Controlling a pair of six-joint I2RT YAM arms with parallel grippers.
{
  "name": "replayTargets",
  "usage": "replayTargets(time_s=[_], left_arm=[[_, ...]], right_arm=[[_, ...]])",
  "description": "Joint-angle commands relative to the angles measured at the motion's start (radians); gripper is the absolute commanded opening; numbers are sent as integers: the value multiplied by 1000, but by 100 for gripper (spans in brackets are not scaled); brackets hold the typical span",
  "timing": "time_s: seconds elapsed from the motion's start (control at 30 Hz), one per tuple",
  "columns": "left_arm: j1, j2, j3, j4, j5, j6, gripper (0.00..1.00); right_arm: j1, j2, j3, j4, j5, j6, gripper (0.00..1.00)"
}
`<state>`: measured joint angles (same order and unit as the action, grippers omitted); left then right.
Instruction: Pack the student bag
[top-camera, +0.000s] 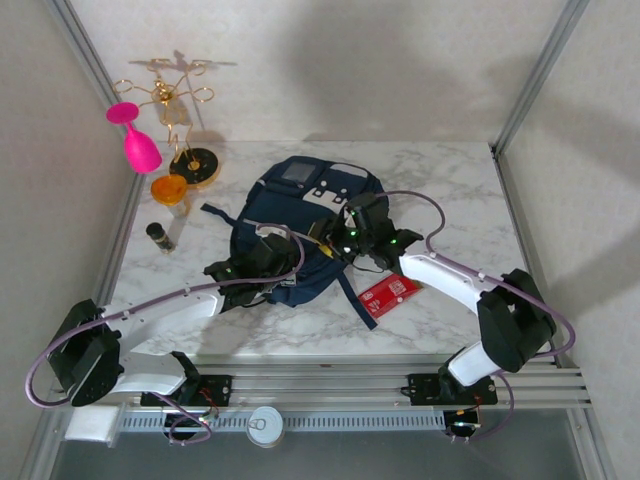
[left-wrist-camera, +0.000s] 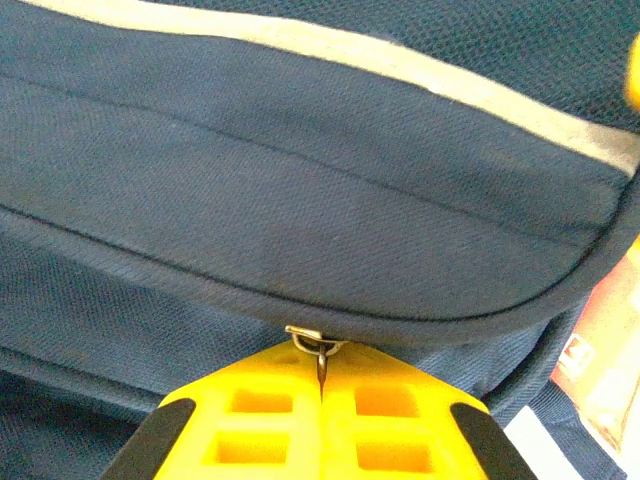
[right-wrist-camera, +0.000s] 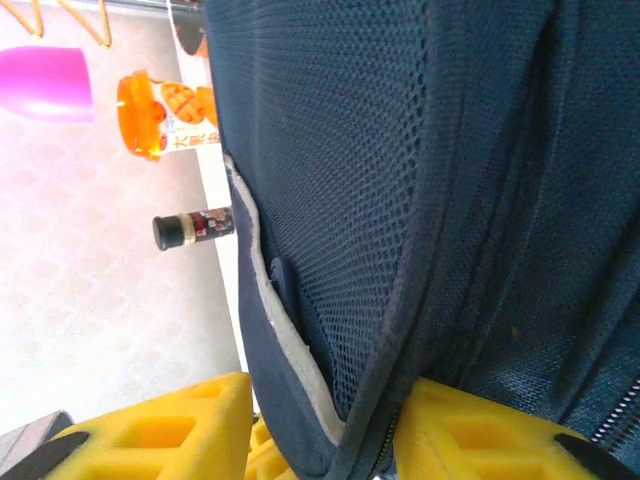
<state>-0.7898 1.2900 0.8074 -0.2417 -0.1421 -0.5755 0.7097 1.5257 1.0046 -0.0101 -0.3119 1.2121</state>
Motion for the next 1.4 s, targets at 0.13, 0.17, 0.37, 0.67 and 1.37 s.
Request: replayTargets(time_s=[0.13, 0.17, 0.37, 0.67, 1.37], left_arm=[[11, 8, -4, 22, -13, 18, 0], [11, 8, -4, 19, -18, 16, 0], [18, -32, -17, -19, -55, 1, 0], [24, -106, -77, -124, -89, -44, 0], [46, 24, -18, 20, -19, 14, 0]], right_arm=[[48, 118, 78, 108, 85, 33, 27], [51, 141, 97, 115, 77, 17, 22], [72, 224, 192, 93, 33, -97, 0], [-68, 125, 203, -123, -199, -457, 0], [-135, 24, 83, -109, -119, -252, 65]])
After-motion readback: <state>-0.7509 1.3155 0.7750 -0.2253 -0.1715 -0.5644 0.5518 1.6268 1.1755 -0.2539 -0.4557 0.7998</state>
